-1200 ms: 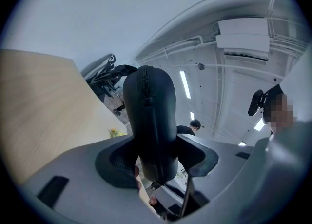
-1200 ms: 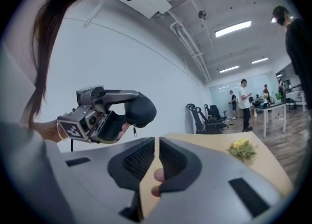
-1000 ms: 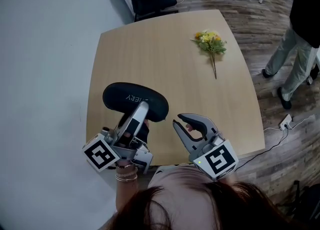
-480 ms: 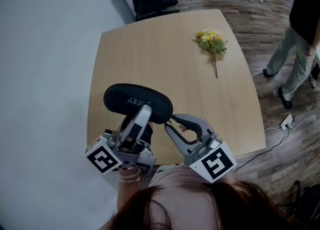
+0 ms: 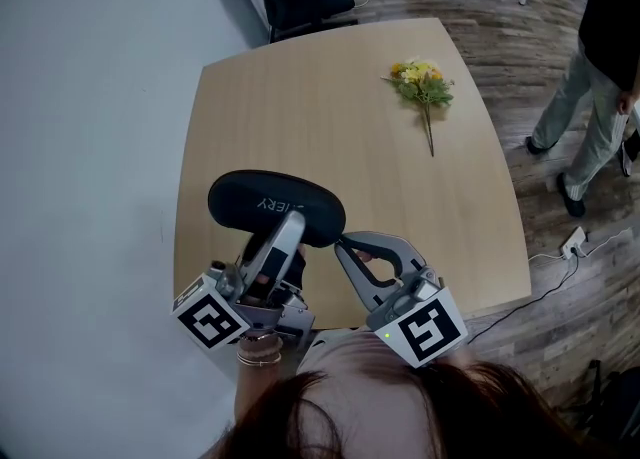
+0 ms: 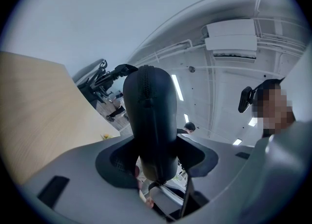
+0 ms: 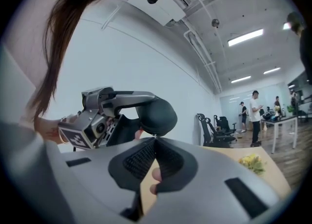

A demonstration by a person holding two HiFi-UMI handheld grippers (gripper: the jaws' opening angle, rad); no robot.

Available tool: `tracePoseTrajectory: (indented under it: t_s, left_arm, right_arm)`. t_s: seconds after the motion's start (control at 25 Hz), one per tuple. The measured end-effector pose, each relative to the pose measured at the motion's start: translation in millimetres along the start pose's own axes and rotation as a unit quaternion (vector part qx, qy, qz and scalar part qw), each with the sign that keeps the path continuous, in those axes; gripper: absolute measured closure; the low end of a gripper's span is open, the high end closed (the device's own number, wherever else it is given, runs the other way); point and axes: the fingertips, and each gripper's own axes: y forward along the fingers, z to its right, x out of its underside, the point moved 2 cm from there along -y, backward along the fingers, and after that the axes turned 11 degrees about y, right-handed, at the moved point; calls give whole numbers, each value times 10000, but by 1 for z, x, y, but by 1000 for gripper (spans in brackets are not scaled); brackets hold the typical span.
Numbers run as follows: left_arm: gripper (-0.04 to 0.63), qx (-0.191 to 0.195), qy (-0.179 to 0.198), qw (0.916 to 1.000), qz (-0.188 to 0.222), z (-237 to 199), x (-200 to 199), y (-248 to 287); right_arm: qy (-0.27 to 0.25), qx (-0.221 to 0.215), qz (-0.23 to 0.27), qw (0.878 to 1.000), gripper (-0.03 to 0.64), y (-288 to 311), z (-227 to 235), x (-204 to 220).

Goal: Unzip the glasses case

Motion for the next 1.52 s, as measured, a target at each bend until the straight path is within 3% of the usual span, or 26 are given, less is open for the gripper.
tracePoseTrajectory:
  t_s: [1.52]
  left_arm:
    - [371, -118, 357, 9947, -961, 0, 25, 3]
  right_arm:
    - [-526, 378, -401, 9971, 601, -7, 27, 19]
